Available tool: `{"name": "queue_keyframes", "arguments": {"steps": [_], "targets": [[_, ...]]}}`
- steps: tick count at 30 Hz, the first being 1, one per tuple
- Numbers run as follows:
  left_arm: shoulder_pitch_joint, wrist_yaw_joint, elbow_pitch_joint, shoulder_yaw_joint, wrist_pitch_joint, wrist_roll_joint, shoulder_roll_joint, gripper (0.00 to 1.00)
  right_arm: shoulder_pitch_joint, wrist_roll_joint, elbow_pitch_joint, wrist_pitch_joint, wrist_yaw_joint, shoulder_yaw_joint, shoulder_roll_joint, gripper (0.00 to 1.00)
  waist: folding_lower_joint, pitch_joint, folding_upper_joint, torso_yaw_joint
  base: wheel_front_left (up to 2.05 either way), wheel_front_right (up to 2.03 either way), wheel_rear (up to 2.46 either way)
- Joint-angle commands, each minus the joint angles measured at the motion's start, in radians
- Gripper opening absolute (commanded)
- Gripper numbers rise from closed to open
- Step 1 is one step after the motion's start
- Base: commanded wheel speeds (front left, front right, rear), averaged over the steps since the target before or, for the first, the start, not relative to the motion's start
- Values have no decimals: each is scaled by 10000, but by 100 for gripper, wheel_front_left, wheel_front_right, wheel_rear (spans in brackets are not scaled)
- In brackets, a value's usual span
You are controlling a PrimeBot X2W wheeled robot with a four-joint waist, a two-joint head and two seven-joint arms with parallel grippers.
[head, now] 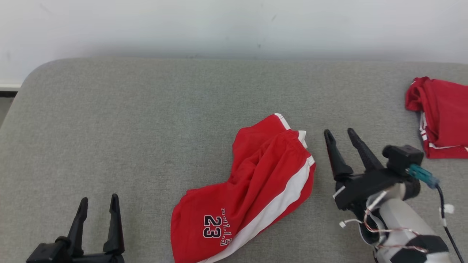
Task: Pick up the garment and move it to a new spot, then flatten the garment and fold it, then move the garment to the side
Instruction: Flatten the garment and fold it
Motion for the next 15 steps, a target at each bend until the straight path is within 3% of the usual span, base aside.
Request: {"name": "queue_keyframes", "arguments": {"steps": [1, 15], "targets": [[176, 24, -65, 73, 1, 115, -1, 100, 485, -221, -420, -47, 3, -231, -112, 100, 0, -247, -1, -247, 0, 0, 0], [647, 14, -209, 346, 1, 435, 2, 100, 4151, -1993, -4189, -52, 3, -2058, -93, 100, 0, -812, -1, -455, 0, 0, 0]]}}
